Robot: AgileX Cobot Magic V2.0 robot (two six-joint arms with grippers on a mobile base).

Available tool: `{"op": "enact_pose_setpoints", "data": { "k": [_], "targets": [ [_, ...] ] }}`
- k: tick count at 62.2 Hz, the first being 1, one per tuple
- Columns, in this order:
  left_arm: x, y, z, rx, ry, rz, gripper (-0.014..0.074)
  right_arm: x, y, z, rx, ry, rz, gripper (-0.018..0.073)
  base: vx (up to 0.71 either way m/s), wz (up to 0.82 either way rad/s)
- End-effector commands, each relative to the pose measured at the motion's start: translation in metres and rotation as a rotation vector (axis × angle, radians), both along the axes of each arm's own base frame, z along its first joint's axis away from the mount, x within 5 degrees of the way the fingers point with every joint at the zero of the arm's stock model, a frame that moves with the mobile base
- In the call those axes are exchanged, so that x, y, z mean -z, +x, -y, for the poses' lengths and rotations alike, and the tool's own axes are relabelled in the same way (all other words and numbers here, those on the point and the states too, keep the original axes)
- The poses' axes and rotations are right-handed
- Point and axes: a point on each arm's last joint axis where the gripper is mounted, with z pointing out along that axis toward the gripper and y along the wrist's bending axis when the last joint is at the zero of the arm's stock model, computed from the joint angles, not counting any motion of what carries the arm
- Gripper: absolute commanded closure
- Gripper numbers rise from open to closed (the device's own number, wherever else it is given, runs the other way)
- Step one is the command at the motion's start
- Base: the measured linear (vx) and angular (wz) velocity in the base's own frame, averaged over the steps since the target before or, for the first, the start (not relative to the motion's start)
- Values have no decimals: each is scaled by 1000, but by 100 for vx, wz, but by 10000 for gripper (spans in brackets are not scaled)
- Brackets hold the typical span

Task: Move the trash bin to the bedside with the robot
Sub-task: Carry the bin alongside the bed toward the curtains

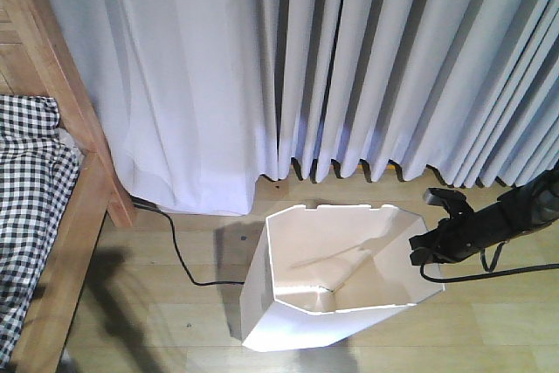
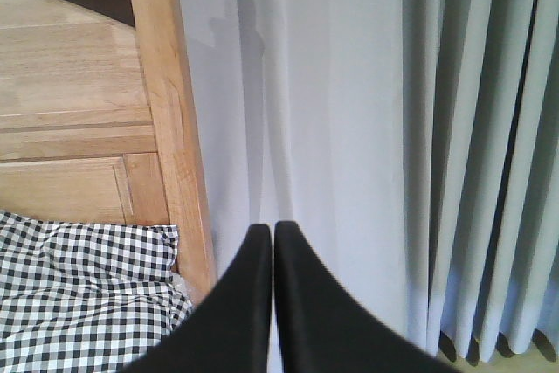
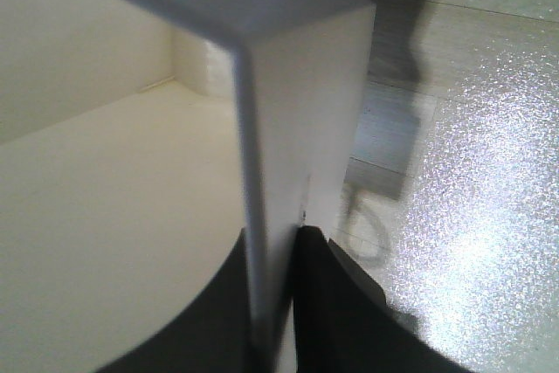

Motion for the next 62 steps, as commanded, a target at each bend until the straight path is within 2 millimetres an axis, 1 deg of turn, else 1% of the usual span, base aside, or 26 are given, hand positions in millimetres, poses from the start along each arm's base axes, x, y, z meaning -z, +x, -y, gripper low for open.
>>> {"op": "enact_pose_setpoints", "data": {
  "k": [1,48,56,62],
  "targets": [
    [-14,-1,0,4,-4,99,603,-43,17,-9,3,190,56,564,1,1],
    [-14,-1,0,4,-4,99,603,-42,18,-8,2,184,61,564,0,0],
    [-14,-1,0,4,-4,99,603,-42,20,-8,41,181,65,564,0,0],
    [-14,-1,0,4,-4,99,603,-37,23,-3,88,111,81,564,0,0]
  ]
}}
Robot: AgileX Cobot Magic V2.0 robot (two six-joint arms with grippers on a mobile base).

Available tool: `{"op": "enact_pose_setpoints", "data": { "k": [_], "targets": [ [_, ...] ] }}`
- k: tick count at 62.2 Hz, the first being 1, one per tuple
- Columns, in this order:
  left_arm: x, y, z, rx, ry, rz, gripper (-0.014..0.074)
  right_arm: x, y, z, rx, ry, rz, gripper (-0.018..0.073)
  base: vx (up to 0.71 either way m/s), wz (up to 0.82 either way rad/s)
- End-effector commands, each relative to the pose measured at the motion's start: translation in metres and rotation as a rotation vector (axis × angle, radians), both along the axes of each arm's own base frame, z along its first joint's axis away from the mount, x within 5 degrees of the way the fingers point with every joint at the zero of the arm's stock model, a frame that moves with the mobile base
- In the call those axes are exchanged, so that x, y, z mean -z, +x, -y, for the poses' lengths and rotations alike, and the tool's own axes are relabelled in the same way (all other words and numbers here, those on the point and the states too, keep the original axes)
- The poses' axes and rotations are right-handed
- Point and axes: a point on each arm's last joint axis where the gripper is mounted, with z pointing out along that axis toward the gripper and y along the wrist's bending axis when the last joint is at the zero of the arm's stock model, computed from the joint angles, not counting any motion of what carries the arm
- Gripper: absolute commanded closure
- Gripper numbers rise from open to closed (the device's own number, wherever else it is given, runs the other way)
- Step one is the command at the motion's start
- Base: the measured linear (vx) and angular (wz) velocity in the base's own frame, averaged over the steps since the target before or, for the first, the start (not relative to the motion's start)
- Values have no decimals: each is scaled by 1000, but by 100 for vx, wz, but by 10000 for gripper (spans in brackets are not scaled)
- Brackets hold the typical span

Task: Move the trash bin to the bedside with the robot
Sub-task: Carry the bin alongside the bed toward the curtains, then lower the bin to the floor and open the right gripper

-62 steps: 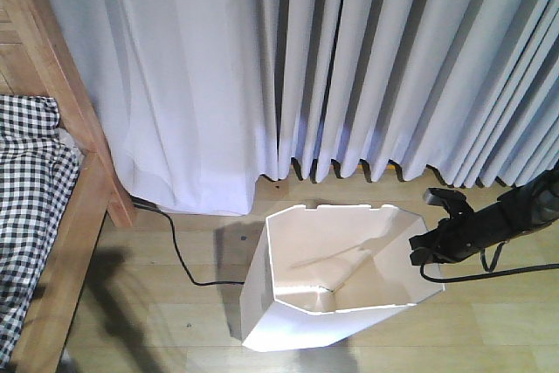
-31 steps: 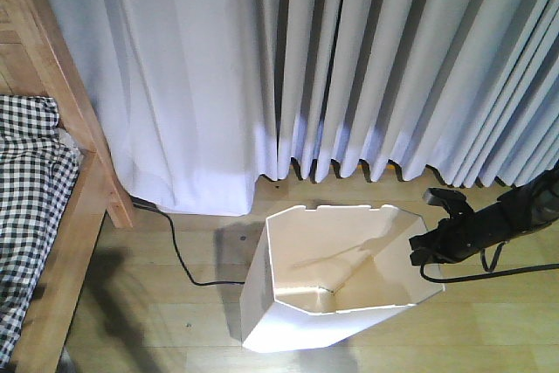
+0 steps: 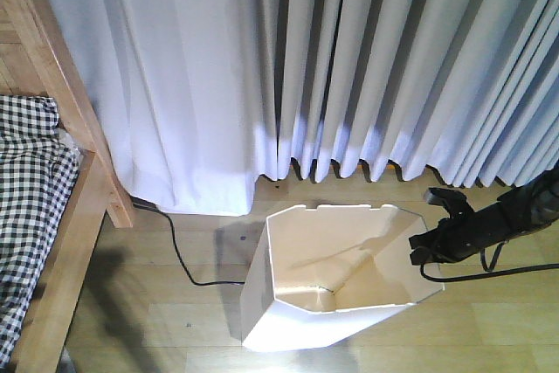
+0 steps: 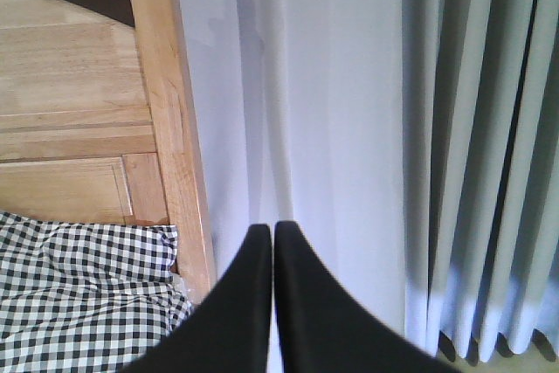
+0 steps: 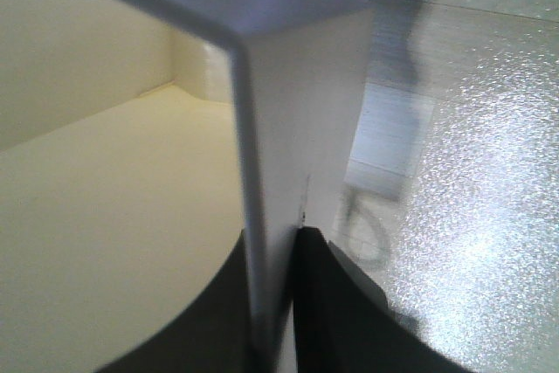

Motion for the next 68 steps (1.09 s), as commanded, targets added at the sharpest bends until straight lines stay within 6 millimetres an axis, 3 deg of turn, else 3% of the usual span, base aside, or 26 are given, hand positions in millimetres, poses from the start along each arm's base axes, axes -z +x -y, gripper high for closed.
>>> {"op": "enact_pose_setpoints", "data": {
  "k": [1,16,32,43,68],
  "targets": [
    [-14,-1,0,4,-4,99,603,-36,21,-4,66,111,75,564,0,0],
    [-14,-1,0,4,-4,99,603,-11,19,1,100,-13,58,564,0,0],
    [-14,-1,0,4,-4,99,603,6,43,-30,49,-103,65,564,0,0],
    [-14,-1,0,4,-4,99,603,27,53,-42,108,-103,-4,564,0,0],
    [-14,-1,0,4,-4,99,603,57,56,-41,35,-135,-96,560,0,0]
  ]
}}
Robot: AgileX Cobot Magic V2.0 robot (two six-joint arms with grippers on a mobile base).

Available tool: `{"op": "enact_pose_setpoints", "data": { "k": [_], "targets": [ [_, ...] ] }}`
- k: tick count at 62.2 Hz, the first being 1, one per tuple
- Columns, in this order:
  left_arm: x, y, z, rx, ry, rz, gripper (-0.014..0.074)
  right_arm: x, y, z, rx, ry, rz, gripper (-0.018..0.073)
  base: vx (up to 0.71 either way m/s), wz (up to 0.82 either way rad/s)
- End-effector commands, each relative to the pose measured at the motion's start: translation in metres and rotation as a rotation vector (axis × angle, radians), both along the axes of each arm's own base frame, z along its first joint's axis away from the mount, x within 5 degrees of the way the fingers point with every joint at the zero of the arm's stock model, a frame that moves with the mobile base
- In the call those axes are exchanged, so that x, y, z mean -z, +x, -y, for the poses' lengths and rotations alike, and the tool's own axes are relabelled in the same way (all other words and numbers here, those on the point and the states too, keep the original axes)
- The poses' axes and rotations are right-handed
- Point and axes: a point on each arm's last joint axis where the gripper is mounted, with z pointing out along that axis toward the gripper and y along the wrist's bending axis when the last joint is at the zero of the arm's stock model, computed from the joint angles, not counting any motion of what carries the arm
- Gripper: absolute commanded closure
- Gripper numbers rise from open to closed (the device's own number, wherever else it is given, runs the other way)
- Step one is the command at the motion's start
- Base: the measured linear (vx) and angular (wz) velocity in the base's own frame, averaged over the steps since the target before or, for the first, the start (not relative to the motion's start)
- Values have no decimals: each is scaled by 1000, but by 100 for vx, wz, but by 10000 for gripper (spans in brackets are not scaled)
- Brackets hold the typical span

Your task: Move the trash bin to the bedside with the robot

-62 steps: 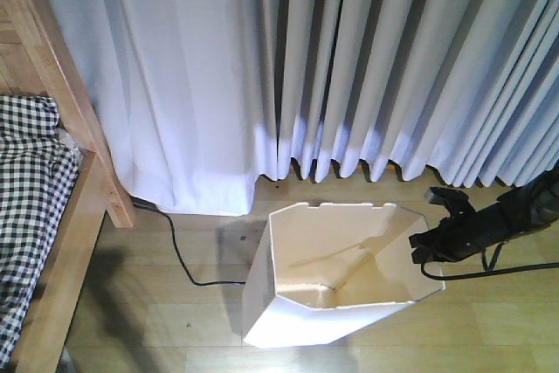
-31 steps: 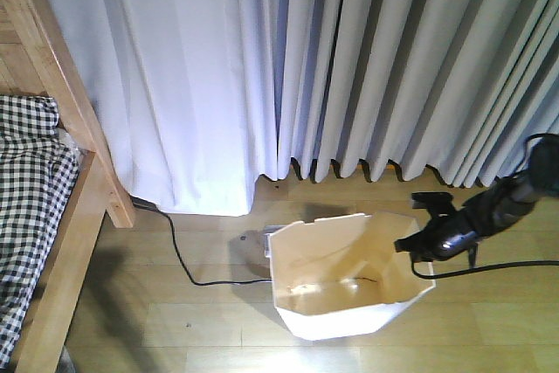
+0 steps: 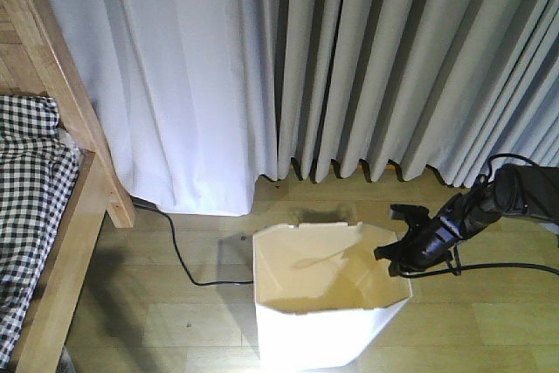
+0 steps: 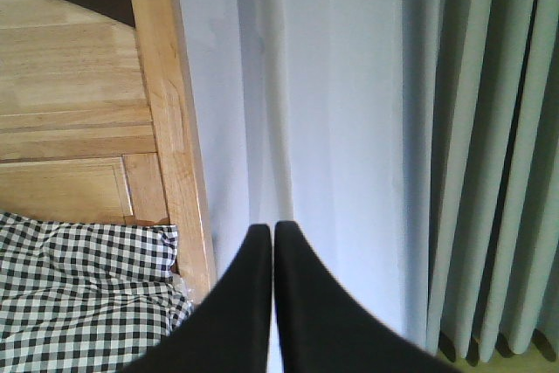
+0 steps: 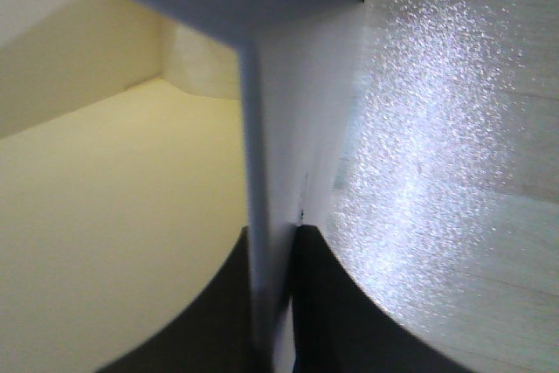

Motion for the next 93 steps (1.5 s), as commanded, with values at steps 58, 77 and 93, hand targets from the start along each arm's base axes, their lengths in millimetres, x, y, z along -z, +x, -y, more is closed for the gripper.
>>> {"op": "enact_pose_setpoints", "data": {
  "k": [58,77,93],
  "targets": [
    [-14,-1,0,4,-4,99,603,-13,26,-5,8,45,3,130,0,0],
    [-14,-1,0,4,-4,99,603,-12,26,0,-20,13,16,28,0,0],
    [-14,-1,0,4,-4,99,603,-20,27,7,-91,-11,-2,28,0,0]
  ]
}}
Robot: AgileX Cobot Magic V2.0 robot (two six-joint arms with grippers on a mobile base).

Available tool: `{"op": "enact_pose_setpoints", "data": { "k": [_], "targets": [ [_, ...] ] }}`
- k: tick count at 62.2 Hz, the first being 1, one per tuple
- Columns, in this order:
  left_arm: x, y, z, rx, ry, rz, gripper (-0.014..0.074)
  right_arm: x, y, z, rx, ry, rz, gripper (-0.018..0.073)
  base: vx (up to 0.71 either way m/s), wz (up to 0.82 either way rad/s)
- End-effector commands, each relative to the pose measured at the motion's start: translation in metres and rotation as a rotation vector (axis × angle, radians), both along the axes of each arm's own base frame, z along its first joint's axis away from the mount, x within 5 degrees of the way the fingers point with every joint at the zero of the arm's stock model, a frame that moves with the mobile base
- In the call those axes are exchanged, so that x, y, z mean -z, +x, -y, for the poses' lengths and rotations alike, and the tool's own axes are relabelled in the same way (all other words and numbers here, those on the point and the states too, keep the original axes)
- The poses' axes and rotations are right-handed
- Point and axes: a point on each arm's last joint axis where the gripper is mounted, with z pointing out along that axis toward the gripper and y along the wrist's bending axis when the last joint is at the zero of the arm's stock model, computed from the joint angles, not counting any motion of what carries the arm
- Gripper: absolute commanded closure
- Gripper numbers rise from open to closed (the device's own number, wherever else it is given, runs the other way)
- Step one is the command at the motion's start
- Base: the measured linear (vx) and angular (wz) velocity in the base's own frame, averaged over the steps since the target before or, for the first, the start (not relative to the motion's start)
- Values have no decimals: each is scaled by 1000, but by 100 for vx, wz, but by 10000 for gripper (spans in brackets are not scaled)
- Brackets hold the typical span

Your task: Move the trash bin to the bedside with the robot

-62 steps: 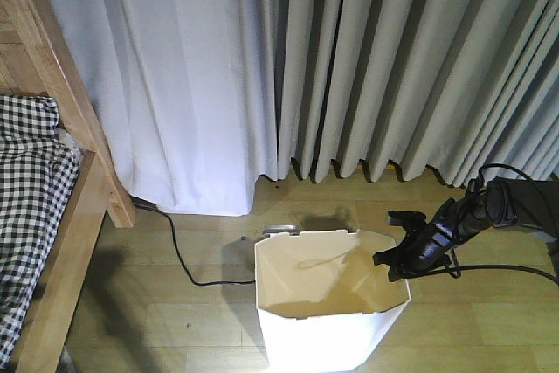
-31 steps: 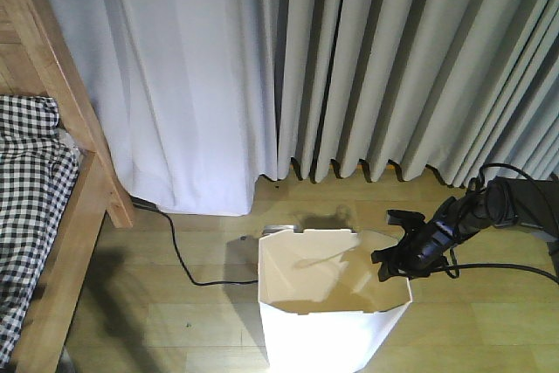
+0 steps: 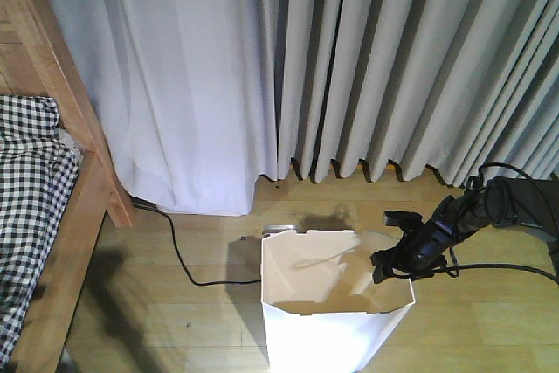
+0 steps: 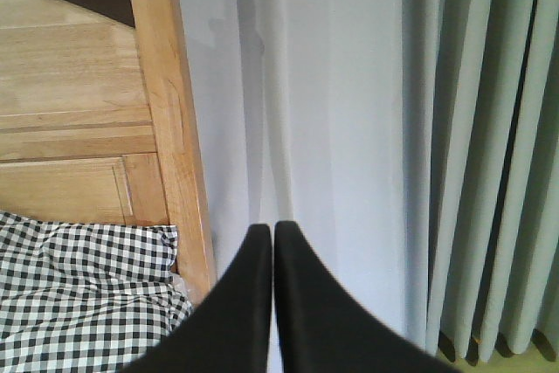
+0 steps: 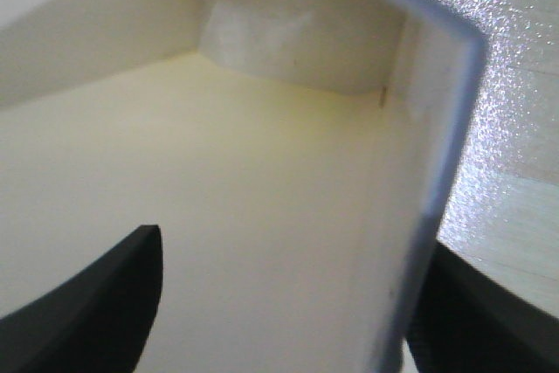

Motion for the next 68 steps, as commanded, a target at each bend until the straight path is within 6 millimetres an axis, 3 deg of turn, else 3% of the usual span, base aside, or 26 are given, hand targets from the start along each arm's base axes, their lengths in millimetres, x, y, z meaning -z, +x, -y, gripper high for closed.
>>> {"op": "enact_pose_setpoints", "data": {
  "k": [1,11,20,26,36,44,60,68],
  "targets": [
    [-14,-1,0,4,-4,99,603,-38,28,12,-37,-34,73,28,0,0],
    [-14,-1,0,4,-4,99,603,-60,43,24,22,-131,101,28,0,0],
    [-14,-1,0,4,-4,99,603,-90,49,18,2,-126,131,28,0,0],
    [-14,-1,0,4,-4,99,603,-112,38,21,45,-167,185,28,0,0],
    [-14,-1,0,4,-4,99,603,-160,0,25,68,-267,298,28,0,0],
    [-14,-1,0,4,-4,99,603,-218,-27,23,65,-288,356,28,0,0],
    [-14,-1,0,4,-4,99,603,-374,-72,16,98,-275,643,28,0,0],
    [-14,-1,0,4,-4,99,603,-438,-105,11,110,-267,811,28,0,0]
  ]
}}
